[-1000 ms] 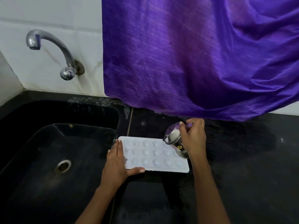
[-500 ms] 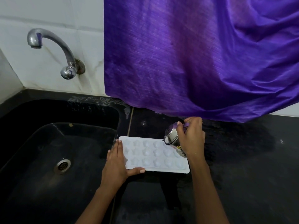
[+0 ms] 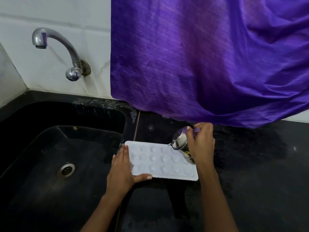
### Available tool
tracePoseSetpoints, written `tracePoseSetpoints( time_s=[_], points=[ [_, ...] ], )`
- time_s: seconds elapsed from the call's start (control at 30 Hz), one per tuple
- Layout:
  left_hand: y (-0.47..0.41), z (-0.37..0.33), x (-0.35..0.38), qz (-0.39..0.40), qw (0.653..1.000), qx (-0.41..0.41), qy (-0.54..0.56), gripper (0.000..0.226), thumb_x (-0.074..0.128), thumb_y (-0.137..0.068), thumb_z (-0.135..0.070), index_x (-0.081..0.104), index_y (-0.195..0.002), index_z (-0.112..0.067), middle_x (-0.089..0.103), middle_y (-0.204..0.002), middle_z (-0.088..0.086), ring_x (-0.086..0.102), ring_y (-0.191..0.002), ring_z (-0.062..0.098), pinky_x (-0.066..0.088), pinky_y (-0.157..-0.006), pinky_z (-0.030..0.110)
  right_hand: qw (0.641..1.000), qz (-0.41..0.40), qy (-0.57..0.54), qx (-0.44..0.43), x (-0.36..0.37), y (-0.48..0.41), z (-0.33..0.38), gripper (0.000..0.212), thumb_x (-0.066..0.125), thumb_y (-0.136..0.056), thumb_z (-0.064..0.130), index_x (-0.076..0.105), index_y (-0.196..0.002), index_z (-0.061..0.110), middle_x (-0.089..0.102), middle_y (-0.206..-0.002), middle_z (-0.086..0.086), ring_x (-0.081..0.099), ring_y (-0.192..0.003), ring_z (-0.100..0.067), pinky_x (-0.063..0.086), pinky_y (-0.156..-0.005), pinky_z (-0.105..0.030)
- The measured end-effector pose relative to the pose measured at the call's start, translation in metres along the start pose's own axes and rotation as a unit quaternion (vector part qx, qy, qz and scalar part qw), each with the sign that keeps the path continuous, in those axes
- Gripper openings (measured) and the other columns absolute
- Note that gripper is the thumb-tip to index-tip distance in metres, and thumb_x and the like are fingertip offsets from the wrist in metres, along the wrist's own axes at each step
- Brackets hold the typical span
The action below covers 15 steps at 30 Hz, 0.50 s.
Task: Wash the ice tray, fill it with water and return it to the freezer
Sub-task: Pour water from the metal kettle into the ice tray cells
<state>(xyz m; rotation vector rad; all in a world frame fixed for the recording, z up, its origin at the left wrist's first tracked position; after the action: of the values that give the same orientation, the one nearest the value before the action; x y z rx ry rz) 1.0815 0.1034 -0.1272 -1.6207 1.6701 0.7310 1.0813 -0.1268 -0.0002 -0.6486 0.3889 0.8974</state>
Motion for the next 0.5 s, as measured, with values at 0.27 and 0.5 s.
tracePoseSetpoints(
  time_s=[0.27, 0.5],
  points=[
    [-0.001, 0.002, 0.001, -0.002, 1.000, 0.004, -0.024, 0.158, 0.018, -0.024, -0.104, 0.007, -0.149, -0.008, 0.009, -0.157, 0.004, 0.010, -0.144, 0.015, -0.006, -0.113, 0.029, 0.999, 0.013, -0.033, 0.037, 0.007, -0.006, -0.008, 0.016, 0.054, -0.090, 0.018, 0.046, -0.084, 0.007, 0.050, -0.101, -0.014, 0.042, -0.070, -0.008, 0.035, -0.067, -0.024],
    [-0.001, 0.003, 0.001, -0.005, 0.999, 0.004, -0.041, 0.155, 0.016, -0.026, -0.104, 0.006, -0.149, -0.009, 0.008, -0.158, 0.003, 0.011, -0.144, 0.013, -0.006, -0.113, 0.030, 0.998, 0.055, -0.024, 0.004, 0.020, -0.009, 0.007, 0.014, 0.055, -0.090, 0.018, 0.045, -0.085, 0.008, 0.042, -0.098, -0.006, 0.041, -0.072, -0.007, 0.035, -0.073, -0.023]
  ],
)
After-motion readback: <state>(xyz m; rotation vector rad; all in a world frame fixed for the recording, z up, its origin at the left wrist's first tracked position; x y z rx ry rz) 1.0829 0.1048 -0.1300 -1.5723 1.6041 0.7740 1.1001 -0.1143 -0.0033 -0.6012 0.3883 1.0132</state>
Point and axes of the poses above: each hand's wrist, its own y-axis away from the middle knuckle, its own x-axis out of the palm, z = x × y, the point moved 6 cm from there along -y, towards the middle knuckle
